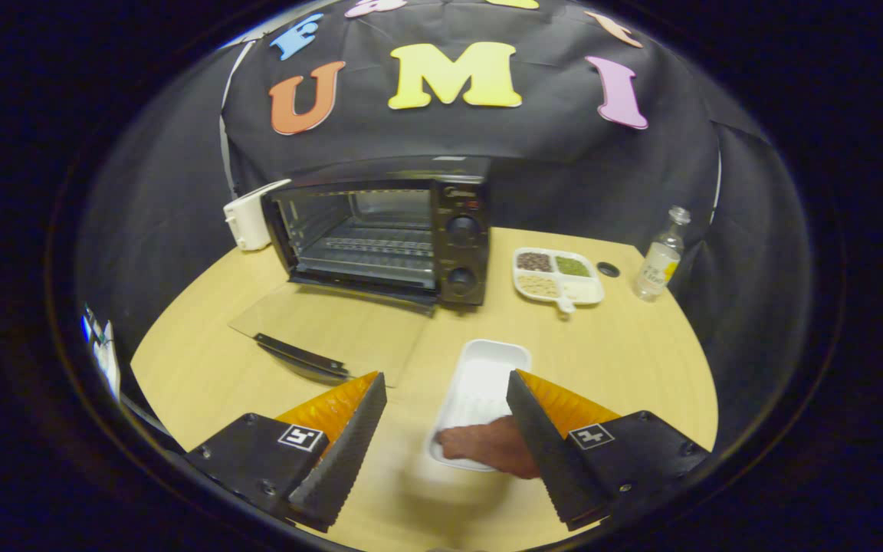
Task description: Open the toaster oven, put the food inside, and close the toaster oven door.
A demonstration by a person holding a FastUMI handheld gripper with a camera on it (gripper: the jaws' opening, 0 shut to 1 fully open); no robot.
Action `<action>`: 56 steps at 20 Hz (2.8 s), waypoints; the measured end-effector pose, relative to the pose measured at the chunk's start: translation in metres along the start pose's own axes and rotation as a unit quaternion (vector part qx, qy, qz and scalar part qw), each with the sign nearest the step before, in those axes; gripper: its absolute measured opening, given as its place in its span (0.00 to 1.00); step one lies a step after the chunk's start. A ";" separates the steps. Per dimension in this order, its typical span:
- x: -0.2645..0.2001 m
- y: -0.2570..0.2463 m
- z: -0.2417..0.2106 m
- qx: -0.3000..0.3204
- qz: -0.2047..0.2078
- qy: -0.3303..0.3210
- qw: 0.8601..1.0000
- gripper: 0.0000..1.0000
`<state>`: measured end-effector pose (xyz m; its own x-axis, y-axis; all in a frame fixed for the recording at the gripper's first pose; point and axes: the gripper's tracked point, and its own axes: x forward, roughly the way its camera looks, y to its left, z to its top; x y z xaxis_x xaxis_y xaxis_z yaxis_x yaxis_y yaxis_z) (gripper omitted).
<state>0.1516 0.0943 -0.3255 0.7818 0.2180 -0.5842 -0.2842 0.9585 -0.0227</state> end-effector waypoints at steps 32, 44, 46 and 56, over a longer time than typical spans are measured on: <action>0.008 0.082 0.088 0.322 0.220 0.018 0.921 0.15; 0.150 0.182 0.156 0.534 0.174 -0.107 0.820 0.15; 0.170 0.180 0.158 0.559 0.152 -0.128 0.805 0.15; 0.216 0.185 0.160 0.577 0.099 -0.154 0.796 0.21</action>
<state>0.3573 0.3484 -0.3260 0.9344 0.2499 -0.2540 0.1420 0.3926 0.9087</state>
